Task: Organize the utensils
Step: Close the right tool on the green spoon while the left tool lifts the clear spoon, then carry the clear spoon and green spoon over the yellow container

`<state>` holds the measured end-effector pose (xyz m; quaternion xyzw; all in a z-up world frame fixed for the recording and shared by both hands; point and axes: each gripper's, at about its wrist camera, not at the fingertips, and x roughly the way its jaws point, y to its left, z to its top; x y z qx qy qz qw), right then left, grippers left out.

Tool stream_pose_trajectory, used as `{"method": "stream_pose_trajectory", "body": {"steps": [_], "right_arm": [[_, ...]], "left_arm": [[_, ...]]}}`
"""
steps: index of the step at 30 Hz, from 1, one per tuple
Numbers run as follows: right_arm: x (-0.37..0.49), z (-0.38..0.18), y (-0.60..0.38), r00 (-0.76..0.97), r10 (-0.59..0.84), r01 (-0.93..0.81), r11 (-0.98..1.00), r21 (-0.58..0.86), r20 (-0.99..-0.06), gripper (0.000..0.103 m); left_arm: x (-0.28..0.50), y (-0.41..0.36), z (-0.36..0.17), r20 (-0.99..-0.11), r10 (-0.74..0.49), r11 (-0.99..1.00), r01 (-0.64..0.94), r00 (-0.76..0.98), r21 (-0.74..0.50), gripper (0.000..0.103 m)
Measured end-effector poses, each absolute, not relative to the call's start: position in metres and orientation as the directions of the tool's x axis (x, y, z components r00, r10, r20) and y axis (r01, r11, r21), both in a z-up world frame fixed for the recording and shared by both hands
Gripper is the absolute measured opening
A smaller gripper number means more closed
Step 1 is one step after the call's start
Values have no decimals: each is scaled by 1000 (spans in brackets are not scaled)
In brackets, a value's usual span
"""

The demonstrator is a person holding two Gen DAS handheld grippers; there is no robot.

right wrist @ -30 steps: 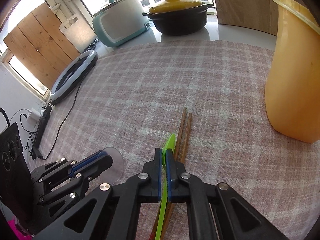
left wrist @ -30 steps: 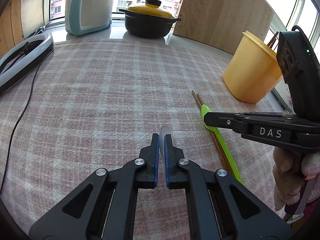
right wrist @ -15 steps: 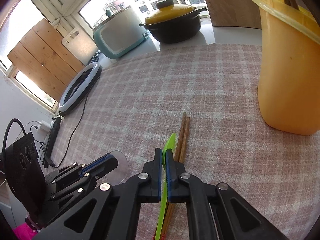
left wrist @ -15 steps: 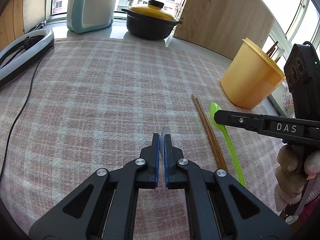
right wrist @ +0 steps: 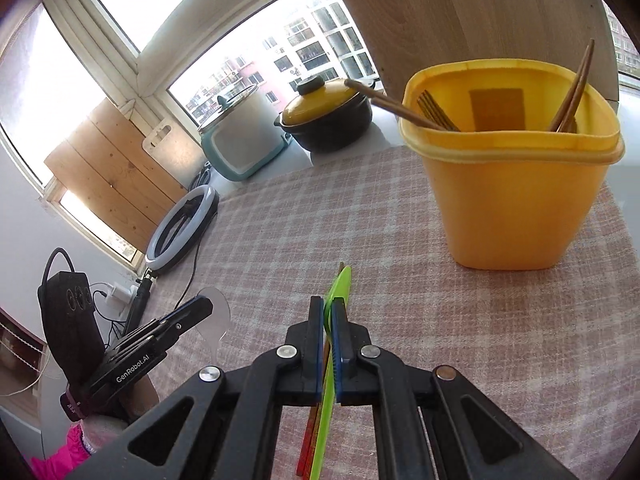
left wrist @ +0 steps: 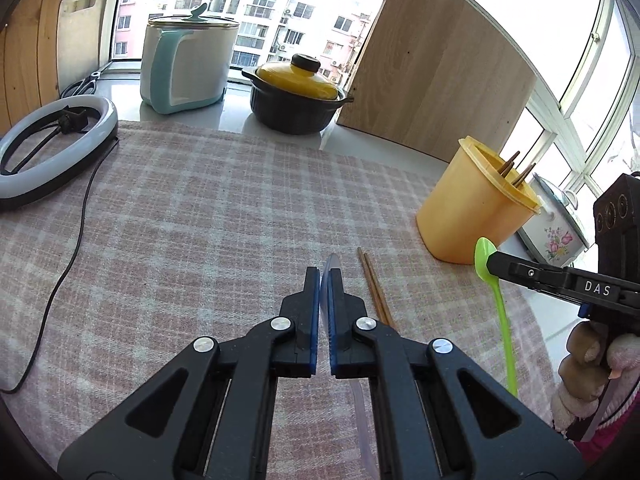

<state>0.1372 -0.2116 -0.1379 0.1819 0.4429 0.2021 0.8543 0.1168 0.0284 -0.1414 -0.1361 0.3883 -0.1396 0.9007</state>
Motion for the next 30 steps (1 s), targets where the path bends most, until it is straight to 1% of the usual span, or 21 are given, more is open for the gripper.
{"method": "stream_pose_trajectory", "body": {"steps": [3,14,30], "right_arm": [[131,-124,-225,570,492,-180,856,484,-658,1],[115,-80,-272,690,418,-163,885,437,-590,1],[135,-28,-324,804,322,-123,913,389,-500,1]], "left_arm": [[119,24,-129,-639,-374,916,159,672,-369,1],[129,-2,-76,-539,-411,900,232,735,-369,1],[188,-57,-12,-421,-484,864,345,767,-366,1]]}}
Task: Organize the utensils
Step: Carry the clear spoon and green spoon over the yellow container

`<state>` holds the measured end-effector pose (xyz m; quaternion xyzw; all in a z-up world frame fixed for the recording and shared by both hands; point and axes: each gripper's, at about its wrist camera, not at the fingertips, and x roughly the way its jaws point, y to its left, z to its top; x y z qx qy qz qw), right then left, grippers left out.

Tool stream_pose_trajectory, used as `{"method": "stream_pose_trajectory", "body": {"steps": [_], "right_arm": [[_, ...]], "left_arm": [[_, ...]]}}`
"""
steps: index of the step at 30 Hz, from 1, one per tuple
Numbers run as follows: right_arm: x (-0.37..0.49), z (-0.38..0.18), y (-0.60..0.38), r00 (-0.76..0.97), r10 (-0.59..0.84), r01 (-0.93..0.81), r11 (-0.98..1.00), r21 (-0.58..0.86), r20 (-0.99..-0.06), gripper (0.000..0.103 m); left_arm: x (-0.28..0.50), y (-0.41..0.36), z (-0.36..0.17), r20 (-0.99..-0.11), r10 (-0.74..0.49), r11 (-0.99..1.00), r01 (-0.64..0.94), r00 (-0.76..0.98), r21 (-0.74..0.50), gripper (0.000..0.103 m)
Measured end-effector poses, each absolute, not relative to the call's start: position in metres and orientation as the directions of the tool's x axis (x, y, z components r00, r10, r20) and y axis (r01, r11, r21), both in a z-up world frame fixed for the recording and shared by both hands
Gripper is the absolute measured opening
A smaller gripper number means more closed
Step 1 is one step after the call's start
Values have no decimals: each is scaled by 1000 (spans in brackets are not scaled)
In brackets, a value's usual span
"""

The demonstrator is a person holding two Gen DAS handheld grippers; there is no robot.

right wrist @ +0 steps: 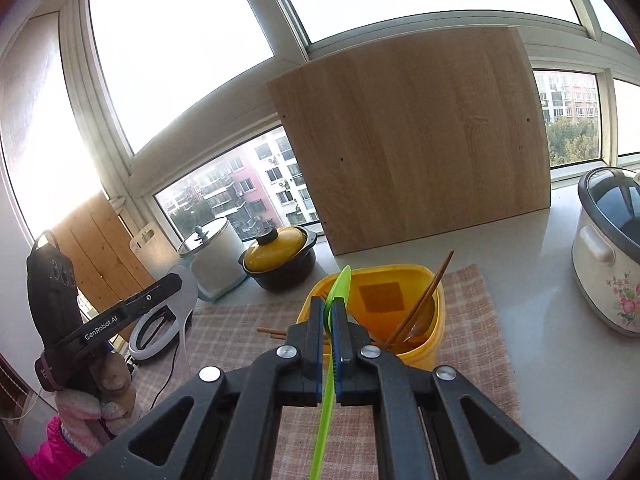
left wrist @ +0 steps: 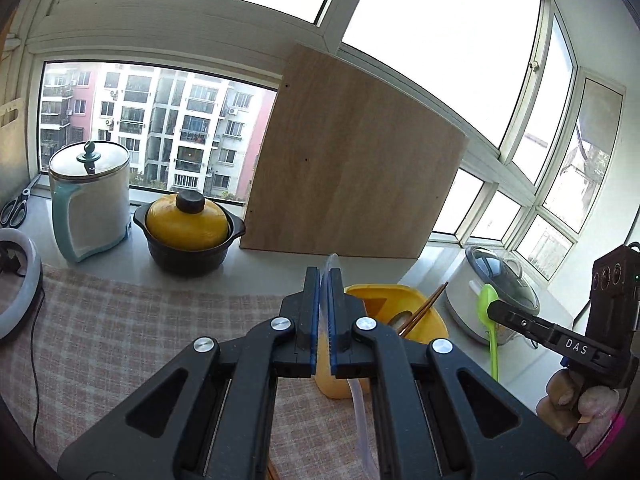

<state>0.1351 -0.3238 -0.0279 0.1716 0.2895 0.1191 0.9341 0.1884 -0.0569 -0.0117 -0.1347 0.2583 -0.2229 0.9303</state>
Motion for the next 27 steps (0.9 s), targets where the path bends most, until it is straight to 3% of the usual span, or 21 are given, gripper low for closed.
{"method": "stream_pose_trajectory", "body": {"steps": [13,27], "right_arm": [[188,-13,-347,836,289,-105,919,380,-467,1],[240,-24,-353,849,241,-63,930,363,-470,1]], "left_arm": [[246,-96,9,-370,-483,863,361,794,-354,1],[295,-132,-11,-412,-466,881,366,783,-300,1]]}}
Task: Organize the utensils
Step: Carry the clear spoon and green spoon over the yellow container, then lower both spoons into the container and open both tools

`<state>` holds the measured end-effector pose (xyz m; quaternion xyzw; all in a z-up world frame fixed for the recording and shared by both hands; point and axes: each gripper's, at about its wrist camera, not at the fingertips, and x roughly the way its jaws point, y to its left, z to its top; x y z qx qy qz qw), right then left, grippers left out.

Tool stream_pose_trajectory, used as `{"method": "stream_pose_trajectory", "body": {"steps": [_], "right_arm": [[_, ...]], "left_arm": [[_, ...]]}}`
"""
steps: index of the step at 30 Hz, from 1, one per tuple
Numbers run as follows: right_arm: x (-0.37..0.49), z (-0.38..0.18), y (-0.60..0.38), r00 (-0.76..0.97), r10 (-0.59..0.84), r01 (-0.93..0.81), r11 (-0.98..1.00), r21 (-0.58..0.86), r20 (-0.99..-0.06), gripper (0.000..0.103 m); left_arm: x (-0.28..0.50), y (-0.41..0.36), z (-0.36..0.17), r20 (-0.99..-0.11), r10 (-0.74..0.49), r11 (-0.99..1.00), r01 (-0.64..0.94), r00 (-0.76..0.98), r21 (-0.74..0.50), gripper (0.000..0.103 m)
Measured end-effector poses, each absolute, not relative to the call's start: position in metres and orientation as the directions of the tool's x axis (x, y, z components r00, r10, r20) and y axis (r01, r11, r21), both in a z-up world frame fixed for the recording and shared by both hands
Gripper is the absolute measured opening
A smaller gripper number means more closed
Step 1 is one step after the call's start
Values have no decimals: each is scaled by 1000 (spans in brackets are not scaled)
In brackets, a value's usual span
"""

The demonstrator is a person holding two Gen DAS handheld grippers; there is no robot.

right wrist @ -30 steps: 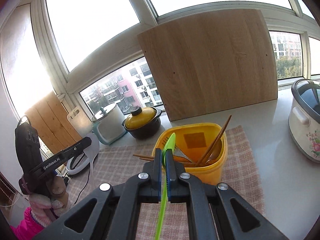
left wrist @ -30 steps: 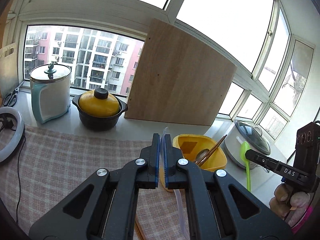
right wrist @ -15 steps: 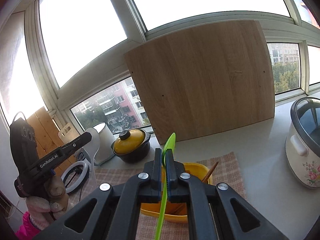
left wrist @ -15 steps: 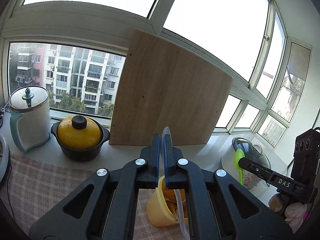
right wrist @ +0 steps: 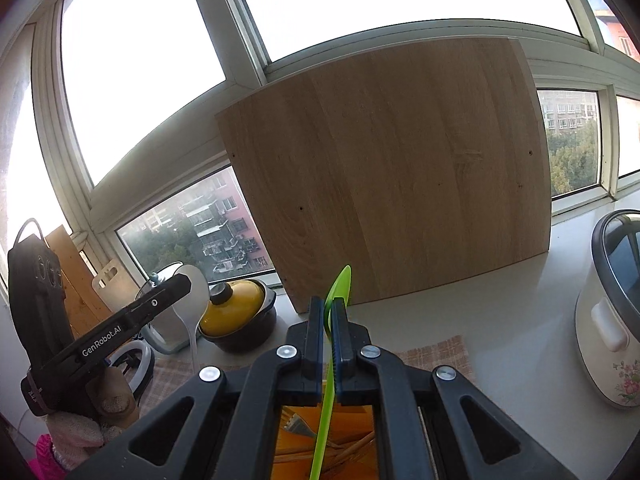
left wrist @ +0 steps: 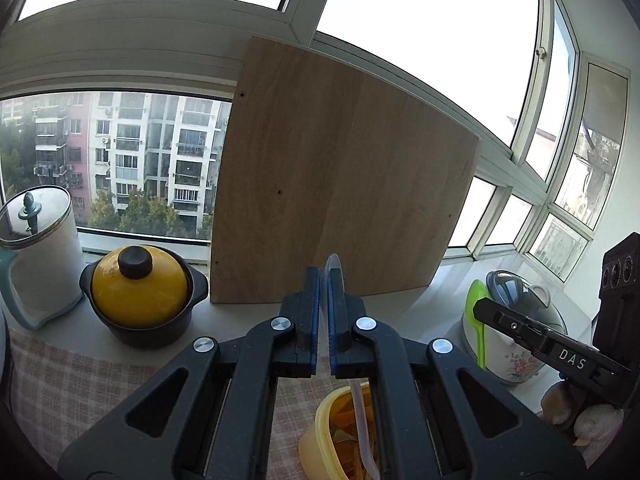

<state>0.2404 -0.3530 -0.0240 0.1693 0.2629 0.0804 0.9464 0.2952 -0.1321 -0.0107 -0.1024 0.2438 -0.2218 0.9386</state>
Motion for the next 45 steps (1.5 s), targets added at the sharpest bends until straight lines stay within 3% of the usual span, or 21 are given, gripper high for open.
{"method": "stream_pose_trajectory", "body": {"steps": [14,45], "right_arm": [[261,-42,-345,853,191,-47,955,294,-486,1],[197,-63,-338,794,270,-87,937,338,-545,1]], "left_arm": [[307,-144,-36,-442,-468,883,390,766,-260,1],[254,-134,-40,-488,-536,843,456,689,-283,1]]}}
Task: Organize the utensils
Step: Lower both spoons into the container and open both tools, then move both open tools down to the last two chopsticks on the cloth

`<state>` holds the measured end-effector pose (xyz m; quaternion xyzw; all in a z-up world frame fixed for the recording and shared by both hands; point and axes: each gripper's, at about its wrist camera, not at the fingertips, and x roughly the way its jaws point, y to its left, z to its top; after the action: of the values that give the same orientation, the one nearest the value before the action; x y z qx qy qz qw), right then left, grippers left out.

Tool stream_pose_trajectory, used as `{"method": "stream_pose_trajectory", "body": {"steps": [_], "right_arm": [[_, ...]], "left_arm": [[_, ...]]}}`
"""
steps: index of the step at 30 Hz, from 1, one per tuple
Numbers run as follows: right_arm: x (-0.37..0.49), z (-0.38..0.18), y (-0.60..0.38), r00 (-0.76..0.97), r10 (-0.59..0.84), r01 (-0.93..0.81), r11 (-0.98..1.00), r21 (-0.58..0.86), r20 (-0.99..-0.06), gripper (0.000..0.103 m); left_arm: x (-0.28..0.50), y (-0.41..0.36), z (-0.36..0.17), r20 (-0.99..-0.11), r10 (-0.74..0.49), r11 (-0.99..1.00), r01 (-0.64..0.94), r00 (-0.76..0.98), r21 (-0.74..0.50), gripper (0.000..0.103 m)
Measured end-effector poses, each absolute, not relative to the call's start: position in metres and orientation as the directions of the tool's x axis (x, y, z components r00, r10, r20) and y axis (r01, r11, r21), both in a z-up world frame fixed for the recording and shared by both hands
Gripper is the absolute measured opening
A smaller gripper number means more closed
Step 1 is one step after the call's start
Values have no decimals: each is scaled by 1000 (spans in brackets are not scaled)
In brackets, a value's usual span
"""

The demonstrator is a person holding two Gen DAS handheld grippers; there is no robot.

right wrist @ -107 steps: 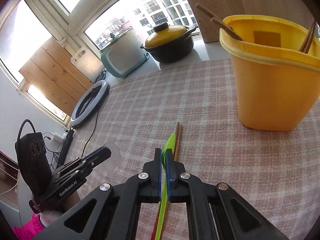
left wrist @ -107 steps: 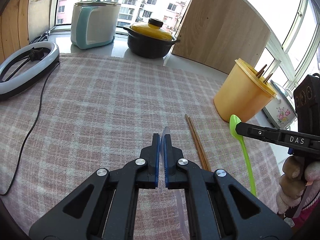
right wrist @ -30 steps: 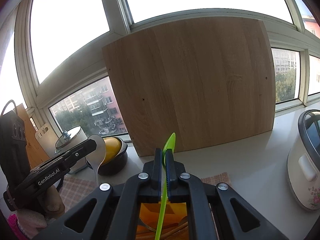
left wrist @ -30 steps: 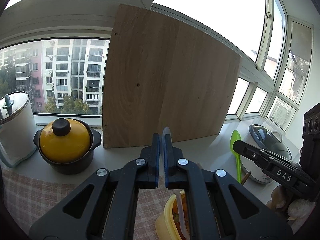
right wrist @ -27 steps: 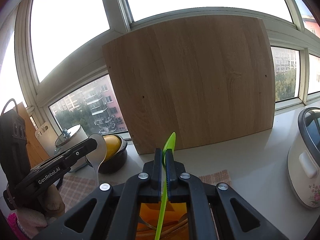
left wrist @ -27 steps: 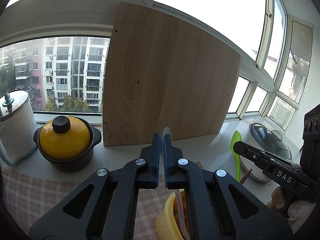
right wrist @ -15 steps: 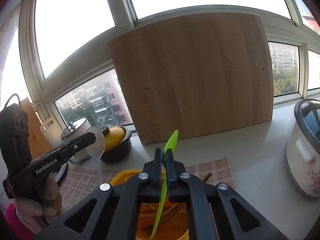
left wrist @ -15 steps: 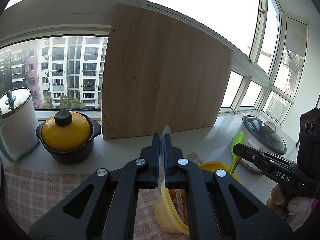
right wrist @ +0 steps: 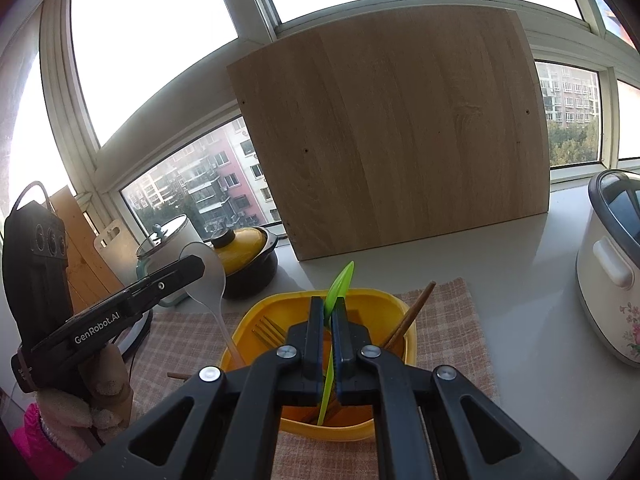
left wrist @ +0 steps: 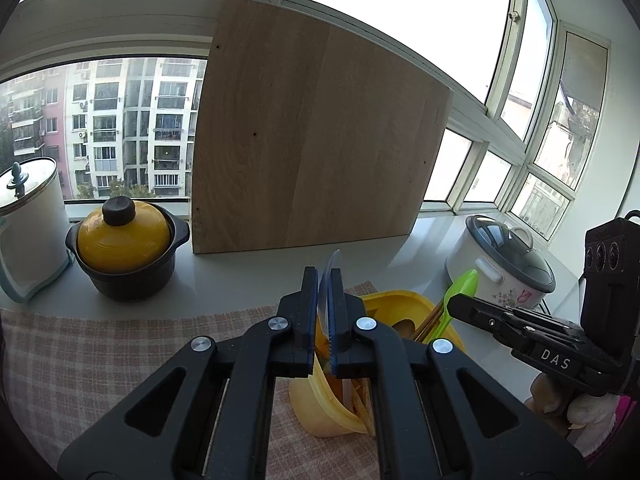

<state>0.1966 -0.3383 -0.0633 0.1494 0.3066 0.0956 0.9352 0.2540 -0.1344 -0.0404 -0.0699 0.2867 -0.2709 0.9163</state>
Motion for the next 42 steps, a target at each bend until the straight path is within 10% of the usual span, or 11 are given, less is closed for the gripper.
{"method": "stream_pose_trajectory", "body": {"steps": [14,18,22,27,42], "right_arm": [[172,-63,-333,770,265,-76,941,329,-580,30],[160,-59,-333,786,245,-65,946,318,-568,61],[149,-55,-333,793,232,-63,951,304,-563,79],[129,-51,-331,814,198,-51,961,272,-546,101],[97,-71,-336,794,178,-2,957,289,-582,103]], "left_arm": [[228,-126,-35,-499,-522,852,452,692,-264,5],[219,-120,-33,-499,-510,859,444,701,-253,5],[207,-110,-31,-490,-503,864,438,712,-250,41],[191,-97,-32,-496,-491,870,429,716,-243,49],[159,-40,-94,-702,-334,942,257,629,-218,69]]}}
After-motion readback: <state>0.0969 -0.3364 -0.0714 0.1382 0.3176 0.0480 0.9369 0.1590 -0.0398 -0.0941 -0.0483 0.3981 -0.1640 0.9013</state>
